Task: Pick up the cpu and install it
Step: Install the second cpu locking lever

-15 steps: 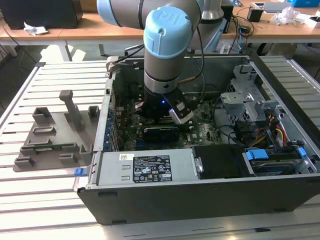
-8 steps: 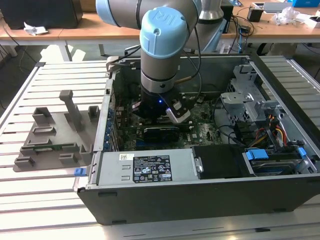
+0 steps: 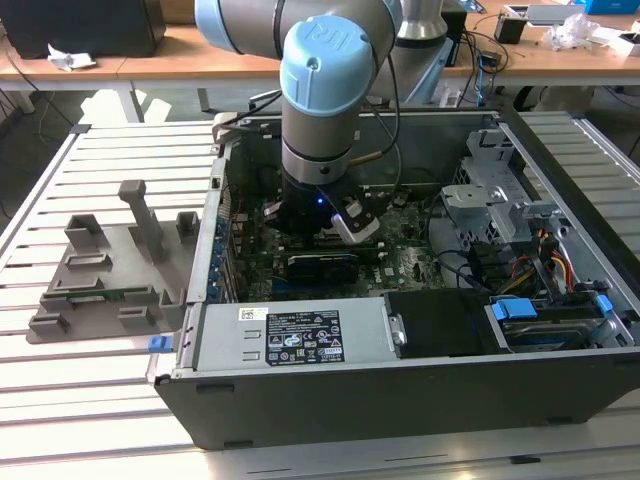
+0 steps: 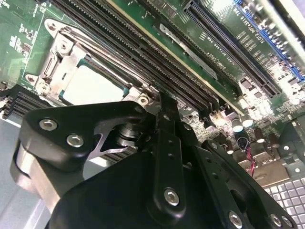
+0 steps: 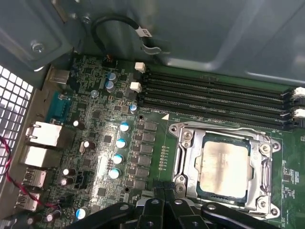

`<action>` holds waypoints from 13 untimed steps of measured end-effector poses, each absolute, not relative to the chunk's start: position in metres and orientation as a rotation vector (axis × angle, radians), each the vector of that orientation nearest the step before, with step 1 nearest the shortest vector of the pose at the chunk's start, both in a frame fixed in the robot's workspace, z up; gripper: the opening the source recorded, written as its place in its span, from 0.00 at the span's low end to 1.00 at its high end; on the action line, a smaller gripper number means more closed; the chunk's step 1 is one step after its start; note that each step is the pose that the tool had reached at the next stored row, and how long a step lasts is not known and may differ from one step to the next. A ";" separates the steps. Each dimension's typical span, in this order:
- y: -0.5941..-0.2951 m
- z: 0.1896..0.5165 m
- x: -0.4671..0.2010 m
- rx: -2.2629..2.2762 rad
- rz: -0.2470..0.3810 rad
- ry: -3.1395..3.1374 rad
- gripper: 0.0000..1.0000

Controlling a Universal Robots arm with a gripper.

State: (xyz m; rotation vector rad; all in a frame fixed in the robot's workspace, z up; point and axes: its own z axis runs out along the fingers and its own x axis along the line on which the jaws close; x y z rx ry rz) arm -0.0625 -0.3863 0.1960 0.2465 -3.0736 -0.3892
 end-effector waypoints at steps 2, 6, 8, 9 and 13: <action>-0.386 0.196 -0.062 0.247 -0.389 -3.074 0.11; -0.385 0.207 -0.062 0.247 -0.383 -3.075 0.11; -0.384 0.212 -0.061 0.247 -0.383 -3.075 0.11; -0.383 0.213 -0.058 0.247 -0.383 -3.075 0.11; -0.378 0.213 -0.035 0.245 -0.379 -3.068 0.11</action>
